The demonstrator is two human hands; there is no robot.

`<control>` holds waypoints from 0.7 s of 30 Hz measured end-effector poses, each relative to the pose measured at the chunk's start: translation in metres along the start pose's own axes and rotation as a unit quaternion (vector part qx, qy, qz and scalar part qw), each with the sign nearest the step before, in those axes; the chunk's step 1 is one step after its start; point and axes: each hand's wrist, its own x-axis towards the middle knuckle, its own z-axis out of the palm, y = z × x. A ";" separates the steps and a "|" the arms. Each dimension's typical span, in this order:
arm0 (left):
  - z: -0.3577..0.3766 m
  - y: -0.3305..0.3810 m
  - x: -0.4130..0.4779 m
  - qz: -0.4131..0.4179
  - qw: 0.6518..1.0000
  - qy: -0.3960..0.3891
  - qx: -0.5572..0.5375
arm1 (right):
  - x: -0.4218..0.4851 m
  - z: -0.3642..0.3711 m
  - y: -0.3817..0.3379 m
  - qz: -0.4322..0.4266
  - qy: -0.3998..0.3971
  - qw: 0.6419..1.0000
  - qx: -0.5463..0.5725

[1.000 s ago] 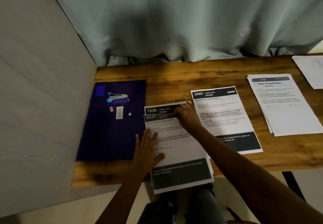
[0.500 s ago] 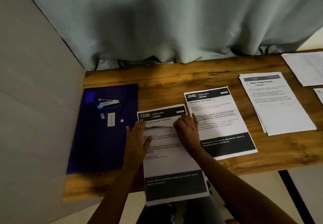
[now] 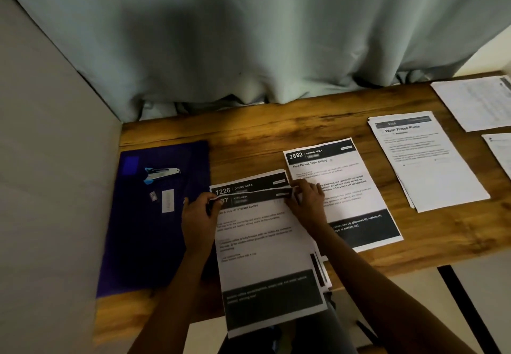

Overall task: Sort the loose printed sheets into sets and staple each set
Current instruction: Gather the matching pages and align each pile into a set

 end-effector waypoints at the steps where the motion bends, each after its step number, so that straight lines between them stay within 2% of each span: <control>1: 0.002 0.000 0.003 0.013 1.000 0.001 0.014 | -0.002 0.000 -0.002 0.006 0.002 1.000 0.005; 4: 0.012 0.008 0.012 0.095 0.992 -0.064 0.048 | -0.010 0.003 -0.008 -0.010 0.023 0.999 -0.029; 8: 0.034 0.025 0.014 0.191 0.962 -0.194 0.016 | -0.026 0.011 -0.008 -0.077 0.063 0.991 -0.086; 12: 0.054 0.019 0.006 0.196 0.942 -0.269 0.036 | -0.028 0.011 -0.004 -0.124 0.039 0.989 -0.067; 15: 0.059 0.009 -0.001 0.191 0.940 -0.278 0.057 | -0.022 0.000 -0.003 -0.125 -0.011 0.992 -0.020; 21: 0.064 0.005 -0.004 0.178 0.944 -0.267 0.076 | -0.006 -0.009 -0.004 -0.020 -0.017 0.999 -0.028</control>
